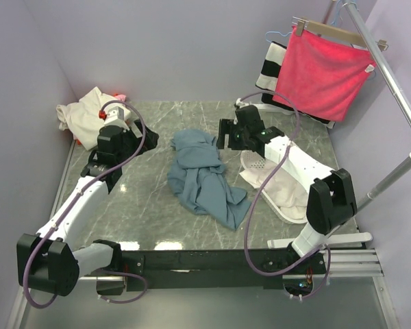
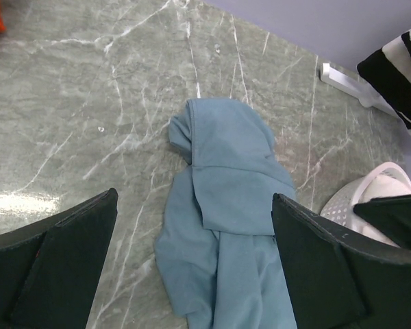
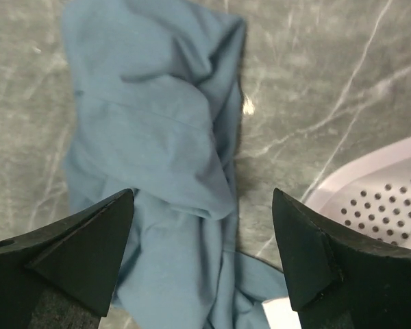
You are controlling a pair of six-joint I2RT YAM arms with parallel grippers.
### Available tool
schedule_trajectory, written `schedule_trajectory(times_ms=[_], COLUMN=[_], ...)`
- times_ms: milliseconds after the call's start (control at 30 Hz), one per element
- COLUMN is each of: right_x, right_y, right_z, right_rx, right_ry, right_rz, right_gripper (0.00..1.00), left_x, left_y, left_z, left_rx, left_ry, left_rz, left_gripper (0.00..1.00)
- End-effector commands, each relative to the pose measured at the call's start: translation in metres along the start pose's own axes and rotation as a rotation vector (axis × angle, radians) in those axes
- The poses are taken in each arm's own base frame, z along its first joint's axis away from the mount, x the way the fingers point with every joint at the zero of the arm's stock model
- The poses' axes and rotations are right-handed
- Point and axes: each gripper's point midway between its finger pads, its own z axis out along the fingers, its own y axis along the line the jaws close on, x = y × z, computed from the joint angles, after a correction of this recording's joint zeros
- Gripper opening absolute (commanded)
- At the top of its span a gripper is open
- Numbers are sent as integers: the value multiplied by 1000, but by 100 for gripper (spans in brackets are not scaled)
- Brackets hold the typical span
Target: Fold and stack the t-shirts
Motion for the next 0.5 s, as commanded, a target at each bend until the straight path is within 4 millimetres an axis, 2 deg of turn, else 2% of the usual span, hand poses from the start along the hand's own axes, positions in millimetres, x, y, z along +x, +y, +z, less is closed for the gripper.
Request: schedule_trajectory(times_ms=[0, 200, 267, 300, 367, 467], right_x=[48, 95, 109, 116, 119, 121], right_y=[-10, -17, -32, -49, -68, -108], right_z=[20, 10, 8, 10, 10, 12], right_rx=[-8, -27, 39, 119, 224, 404], right_ry=[129, 230, 247, 238, 220, 185], right_rz=[35, 77, 95, 91, 114, 162], right_gripper=[88, 87, 87, 89, 92, 95], left_x=[-11, -7, -5, -4, -3, -1], left_y=[-9, -5, -5, -4, -4, -5], left_z=[1, 3, 4, 5, 6, 7], left_rx=[39, 25, 26, 23, 27, 31], left_ry=[-26, -15, -8, -6, -2, 10], left_rz=[15, 19, 19, 19, 20, 20], left_gripper=[99, 99, 99, 100, 99, 99])
